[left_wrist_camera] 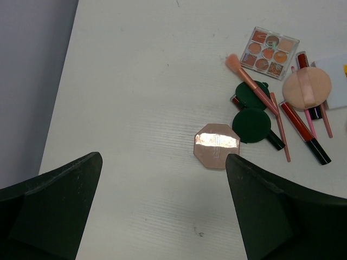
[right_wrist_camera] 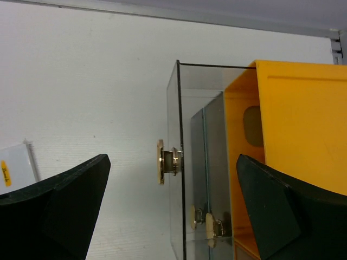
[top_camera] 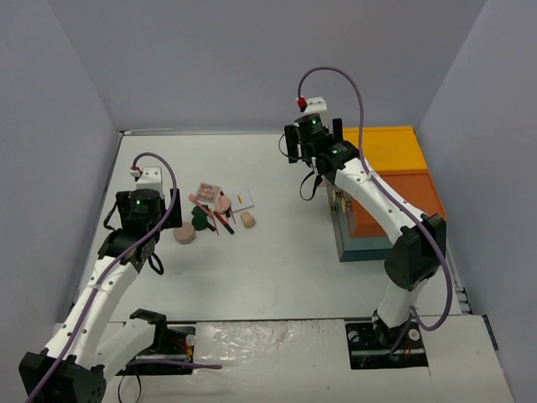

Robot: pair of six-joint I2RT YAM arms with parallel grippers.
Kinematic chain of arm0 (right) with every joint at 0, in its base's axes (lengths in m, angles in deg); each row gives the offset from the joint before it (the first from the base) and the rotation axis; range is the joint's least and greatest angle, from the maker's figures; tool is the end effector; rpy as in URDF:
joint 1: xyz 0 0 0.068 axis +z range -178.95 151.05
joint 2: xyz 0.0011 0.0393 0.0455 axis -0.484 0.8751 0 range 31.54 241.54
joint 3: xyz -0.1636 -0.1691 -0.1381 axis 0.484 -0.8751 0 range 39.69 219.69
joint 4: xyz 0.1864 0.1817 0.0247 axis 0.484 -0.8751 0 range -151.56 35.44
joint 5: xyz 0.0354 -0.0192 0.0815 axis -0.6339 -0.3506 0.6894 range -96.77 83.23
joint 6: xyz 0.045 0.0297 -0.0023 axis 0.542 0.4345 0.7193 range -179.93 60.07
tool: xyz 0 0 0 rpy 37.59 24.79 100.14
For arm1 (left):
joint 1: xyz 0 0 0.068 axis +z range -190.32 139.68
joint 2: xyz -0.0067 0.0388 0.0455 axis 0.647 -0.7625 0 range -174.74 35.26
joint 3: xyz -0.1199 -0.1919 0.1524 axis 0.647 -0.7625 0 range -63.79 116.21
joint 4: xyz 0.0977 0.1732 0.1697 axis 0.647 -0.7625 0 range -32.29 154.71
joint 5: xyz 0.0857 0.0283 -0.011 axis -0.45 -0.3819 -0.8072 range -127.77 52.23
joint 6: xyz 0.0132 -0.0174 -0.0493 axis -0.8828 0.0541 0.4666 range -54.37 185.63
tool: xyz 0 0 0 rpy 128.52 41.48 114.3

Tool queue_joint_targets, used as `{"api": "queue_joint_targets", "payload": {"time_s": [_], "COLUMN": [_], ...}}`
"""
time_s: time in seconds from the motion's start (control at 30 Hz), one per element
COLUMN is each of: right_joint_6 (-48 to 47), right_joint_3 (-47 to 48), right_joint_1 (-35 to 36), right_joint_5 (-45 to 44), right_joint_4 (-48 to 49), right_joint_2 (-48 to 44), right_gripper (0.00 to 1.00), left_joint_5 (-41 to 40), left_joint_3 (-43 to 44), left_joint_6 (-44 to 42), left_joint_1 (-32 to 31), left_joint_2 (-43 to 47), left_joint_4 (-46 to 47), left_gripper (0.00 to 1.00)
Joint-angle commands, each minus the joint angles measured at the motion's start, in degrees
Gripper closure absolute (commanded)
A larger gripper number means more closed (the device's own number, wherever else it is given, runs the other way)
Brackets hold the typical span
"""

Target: Organize the makeup

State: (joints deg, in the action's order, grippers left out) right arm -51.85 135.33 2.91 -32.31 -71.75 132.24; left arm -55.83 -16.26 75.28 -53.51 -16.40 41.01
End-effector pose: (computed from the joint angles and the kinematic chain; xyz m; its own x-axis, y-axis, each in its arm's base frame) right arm 0.3620 0.2068 0.3709 -0.3376 -0.0605 -0.9394 -0.0908 0.9954 -0.0315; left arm 0.1975 -0.0348 0.3124 -0.4397 -0.0607 -0.8961 -0.1256 0.9921 -0.0056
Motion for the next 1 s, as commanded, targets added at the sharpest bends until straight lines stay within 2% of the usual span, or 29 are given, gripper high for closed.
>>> {"api": "queue_joint_targets", "payload": {"time_s": [0.0,0.3,0.77,0.97], "right_joint_6": [2.3,1.3,-1.4,-4.3], "right_joint_3": [-1.3,0.9,3.8,4.7], "right_joint_1": [-1.4,-0.8,1.4,3.2], "right_joint_5": [8.4,18.6,24.9,16.8], "right_joint_4": [1.9,2.4,3.4,3.2], "right_joint_2": [-3.0,-0.3,0.5,-1.4], "right_gripper": [0.00,0.00,0.00,0.00], "left_joint_5": [-0.7,-0.7,-0.5,-0.5], "left_joint_3": [1.5,1.6,1.5,1.6], "left_joint_6": [0.9,0.7,0.7,0.9], "left_joint_1": [-0.3,-0.4,-0.4,-0.3], "left_joint_2": [-0.2,-0.1,0.1,0.1], "left_joint_4": [3.0,2.9,3.1,2.9], "left_gripper": [0.03,0.03,0.03,0.03]}}
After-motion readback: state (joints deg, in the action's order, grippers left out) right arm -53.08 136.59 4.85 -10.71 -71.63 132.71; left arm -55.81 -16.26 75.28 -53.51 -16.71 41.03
